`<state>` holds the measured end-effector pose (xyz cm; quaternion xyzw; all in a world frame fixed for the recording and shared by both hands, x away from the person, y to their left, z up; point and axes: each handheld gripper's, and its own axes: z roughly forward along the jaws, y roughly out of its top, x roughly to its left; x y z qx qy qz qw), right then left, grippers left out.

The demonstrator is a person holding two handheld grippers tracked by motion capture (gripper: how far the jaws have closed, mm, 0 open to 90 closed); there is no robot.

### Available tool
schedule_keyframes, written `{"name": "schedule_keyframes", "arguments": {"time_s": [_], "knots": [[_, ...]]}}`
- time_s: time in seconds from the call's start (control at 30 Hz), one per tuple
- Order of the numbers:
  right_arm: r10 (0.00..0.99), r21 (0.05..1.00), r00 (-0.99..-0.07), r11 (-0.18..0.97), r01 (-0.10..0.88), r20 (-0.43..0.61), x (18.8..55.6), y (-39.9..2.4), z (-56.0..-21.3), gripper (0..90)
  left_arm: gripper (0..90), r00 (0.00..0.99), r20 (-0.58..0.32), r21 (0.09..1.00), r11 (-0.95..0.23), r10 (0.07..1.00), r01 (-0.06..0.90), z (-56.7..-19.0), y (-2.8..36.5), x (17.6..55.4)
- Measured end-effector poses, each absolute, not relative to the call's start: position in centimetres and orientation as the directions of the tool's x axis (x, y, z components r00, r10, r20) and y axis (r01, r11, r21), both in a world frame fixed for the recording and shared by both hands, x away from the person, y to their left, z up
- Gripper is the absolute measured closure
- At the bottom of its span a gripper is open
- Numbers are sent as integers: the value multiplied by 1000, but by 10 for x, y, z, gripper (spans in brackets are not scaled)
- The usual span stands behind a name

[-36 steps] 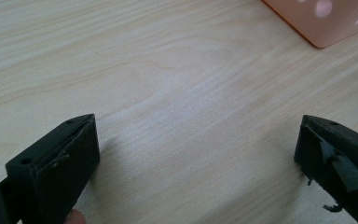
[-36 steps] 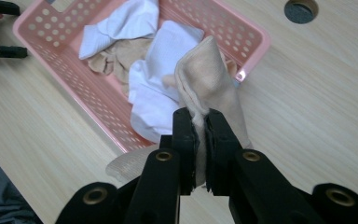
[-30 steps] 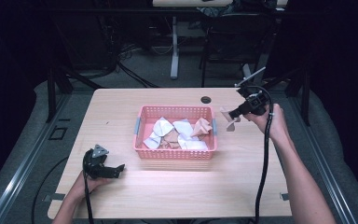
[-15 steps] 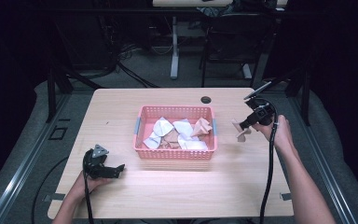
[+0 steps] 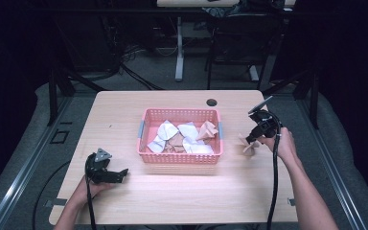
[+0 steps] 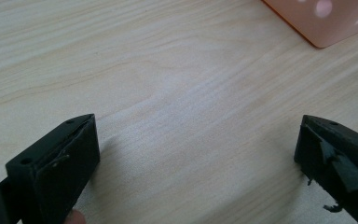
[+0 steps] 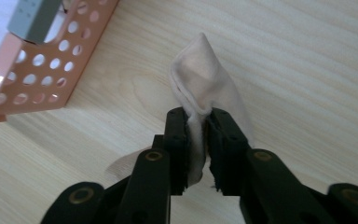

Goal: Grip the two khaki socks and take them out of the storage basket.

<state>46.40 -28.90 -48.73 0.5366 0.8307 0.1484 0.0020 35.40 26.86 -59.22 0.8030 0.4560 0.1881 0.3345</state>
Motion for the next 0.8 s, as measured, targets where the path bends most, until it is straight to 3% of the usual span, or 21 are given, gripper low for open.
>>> {"name": "schedule_keyframes", "arguments": {"time_s": [0.27, 0.63, 0.8], "knots": [[899, 304, -403, 340, 890, 172, 460, -296, -483, 364, 1, 508, -2, 710, -356, 862, 607, -592, 268, 353], [871, 384, -443, 341, 858, 215, 450, -298, -470, 163, 0, 509, -5, 709, -355, 861, 609, -592, 268, 354], [852, 410, -482, 372, 833, 205, 443, -291, -463, 136, 1, 504, -3, 710, -353, 863, 609, -592, 268, 353]]}}
